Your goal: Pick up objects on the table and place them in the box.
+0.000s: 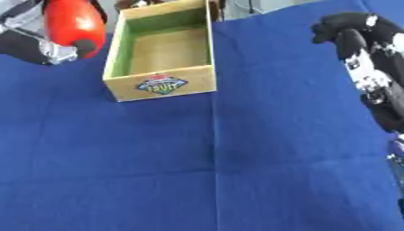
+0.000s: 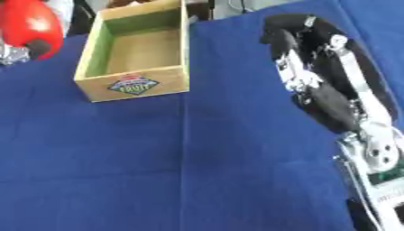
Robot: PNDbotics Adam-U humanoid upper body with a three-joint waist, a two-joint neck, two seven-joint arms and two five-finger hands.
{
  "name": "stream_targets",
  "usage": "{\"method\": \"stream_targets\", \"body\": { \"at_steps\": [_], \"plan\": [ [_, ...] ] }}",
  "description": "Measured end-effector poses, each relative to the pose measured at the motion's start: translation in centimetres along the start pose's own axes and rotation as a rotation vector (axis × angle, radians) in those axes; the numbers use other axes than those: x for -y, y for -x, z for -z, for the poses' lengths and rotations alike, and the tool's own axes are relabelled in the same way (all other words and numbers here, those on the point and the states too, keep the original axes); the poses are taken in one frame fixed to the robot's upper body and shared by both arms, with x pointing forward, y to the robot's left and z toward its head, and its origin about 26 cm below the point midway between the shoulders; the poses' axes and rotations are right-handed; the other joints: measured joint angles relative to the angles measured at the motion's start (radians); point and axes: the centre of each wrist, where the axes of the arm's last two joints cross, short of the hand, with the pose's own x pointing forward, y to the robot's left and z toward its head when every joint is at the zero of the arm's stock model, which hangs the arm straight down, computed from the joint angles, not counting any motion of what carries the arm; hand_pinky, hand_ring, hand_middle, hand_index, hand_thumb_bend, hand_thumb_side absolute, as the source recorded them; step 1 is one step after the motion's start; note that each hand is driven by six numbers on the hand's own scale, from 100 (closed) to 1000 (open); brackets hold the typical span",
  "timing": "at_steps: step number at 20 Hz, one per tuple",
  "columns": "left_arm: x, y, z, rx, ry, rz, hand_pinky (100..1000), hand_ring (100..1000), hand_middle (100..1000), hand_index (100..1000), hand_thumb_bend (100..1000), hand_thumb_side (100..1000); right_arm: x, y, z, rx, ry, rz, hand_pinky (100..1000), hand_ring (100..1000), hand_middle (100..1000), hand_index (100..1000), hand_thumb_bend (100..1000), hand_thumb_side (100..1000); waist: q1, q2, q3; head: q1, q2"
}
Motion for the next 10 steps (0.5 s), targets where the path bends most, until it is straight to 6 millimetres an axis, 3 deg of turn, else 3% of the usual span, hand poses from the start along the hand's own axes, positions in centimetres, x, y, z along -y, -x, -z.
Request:
{"method": "stream_targets", "body": {
  "at_steps": [1,2,10],
  "plan": [
    [0.3,0.3,0.2,-0.007,-0.006,0.001,100,297,370,597,184,573,-0.1,-0.1,0.1,0.003,-0.006,0.002,940,838,609,773,100,584,0.004,0.002,-0.005,0.006,-0.002],
    [0.6,0.6,0.4,-0.015,-0.011,0.004,100,298,370,596,186,652,-0.1,-0.1,0.2,0.006,-0.011,0.003,940,838,609,773,100,590,0.008,0.004,-0.009,0.01,-0.005],
    [2.7,3.4,0.8,-0.064,0.008,0.035,100,307,376,598,171,658,-0.4,-0.3,0.4,0.017,-0.05,0.015,942,838,608,774,100,586,0.032,0.018,-0.042,0.049,-0.016]
  ]
}}
